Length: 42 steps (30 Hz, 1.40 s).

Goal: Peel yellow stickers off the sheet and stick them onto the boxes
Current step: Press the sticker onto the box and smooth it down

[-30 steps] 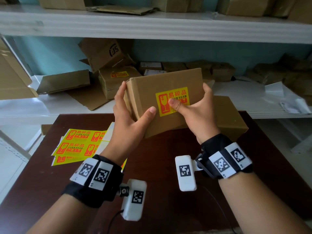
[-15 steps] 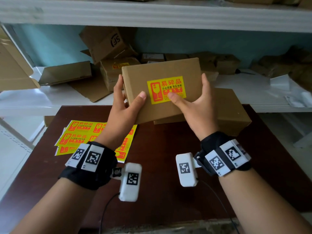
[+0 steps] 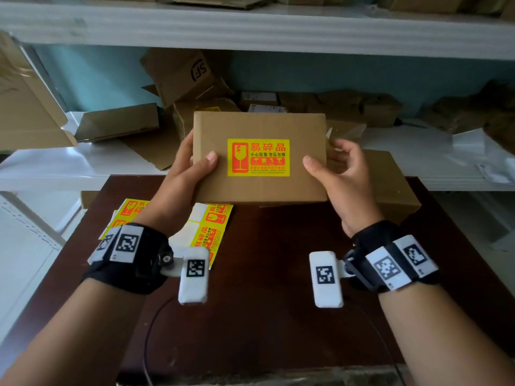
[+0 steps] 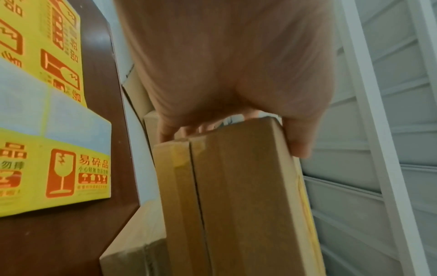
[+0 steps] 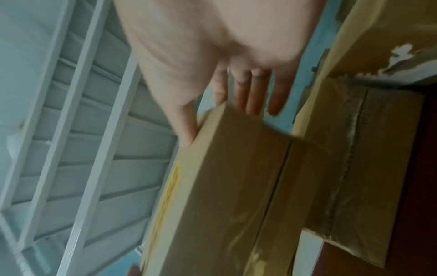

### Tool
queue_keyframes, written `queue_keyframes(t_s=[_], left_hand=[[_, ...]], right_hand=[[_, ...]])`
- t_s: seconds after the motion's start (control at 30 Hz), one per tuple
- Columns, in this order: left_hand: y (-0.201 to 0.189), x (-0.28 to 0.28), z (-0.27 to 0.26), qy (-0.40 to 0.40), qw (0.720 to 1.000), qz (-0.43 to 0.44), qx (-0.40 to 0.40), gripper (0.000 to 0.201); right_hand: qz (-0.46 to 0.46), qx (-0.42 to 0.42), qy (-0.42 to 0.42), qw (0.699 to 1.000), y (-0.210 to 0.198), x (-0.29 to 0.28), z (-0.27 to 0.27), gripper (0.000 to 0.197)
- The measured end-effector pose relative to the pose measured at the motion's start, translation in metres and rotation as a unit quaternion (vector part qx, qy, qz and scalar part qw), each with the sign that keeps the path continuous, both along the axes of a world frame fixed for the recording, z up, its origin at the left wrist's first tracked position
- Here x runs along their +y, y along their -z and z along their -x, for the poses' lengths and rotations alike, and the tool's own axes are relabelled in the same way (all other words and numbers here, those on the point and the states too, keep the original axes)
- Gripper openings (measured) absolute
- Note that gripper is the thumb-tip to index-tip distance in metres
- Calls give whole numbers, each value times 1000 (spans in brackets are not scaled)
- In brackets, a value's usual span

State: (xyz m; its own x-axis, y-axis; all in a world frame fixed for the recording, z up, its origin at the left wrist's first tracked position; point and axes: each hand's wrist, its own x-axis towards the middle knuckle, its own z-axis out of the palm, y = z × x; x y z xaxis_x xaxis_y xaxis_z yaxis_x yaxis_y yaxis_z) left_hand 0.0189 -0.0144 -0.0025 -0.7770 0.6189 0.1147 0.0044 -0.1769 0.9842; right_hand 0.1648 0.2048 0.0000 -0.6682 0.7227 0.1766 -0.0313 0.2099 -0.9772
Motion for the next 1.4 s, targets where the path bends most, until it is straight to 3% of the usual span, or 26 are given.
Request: queue_keyframes(t_s=[0.1,0.17,0.23,0.33,0.4,0.53,0.6,0.7,1.0,1.07,1.17,1.23,1.4], left_hand=[[-3,-6,4,27,1000,-3,-14,55],[-4,-5,3,35,999,23,2,53],[-3,-3,5,4,997,69,42,57],[-3,0,9,-89,961,188,181,91],[-7,4,4,-129,933,225,249,105],[-15,16,-25,-151,890,327,279,131],[-12,19,-29,-167,887,339,265,136],[-8,17,-22,-188,896,319,245,129],[-2,10,-5,-210,891,299,268,83],[-4,11,-6,-188,894,314,259,87],[-4,15,-14,-154,902,341,215,114],[-1,18,-20,-178,898,340,214,123],[5,18,-15,-245,896,299,220,96]], right_hand=[[97,-11,-109,989,-2,3,-4,98],[118,-14,-155,981,-3,-5,-7,89],[102,-22,-150,983,1,-10,-8,85],[83,-14,-107,991,7,-15,-7,87],[87,-8,-96,992,10,-19,-4,85],[90,8,-99,991,16,-34,2,79],[92,18,-98,991,20,-38,4,73],[81,15,-100,992,24,-39,5,71],[103,10,-101,990,29,-37,5,81],[99,9,-98,990,32,-37,6,83],[81,5,-101,992,34,-39,9,96],[73,4,-106,992,36,-40,10,95],[55,-2,-102,993,40,-40,8,101]])
